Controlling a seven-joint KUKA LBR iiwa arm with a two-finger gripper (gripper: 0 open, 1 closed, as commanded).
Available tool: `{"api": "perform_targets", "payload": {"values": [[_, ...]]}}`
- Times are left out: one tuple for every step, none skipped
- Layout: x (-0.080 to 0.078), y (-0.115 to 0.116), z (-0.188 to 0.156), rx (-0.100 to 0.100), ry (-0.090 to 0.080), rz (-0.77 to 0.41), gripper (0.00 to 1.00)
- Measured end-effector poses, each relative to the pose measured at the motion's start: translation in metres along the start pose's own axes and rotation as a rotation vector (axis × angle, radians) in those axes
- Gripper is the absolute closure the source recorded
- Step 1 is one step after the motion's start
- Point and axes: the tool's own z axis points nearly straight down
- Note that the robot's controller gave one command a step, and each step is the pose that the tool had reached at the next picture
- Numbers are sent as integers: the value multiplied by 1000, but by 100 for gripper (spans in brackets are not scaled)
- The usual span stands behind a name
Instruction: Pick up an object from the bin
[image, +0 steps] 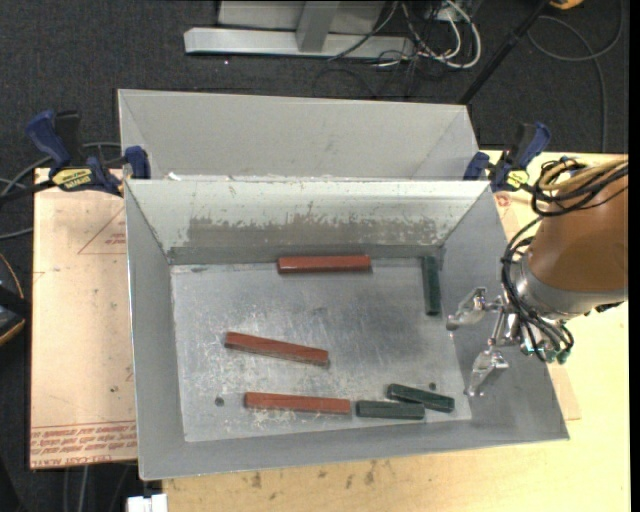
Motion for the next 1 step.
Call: {"api": "perform_targets", "payload": {"values": [[-2, 0, -4, 2, -8, -3, 0]]}}
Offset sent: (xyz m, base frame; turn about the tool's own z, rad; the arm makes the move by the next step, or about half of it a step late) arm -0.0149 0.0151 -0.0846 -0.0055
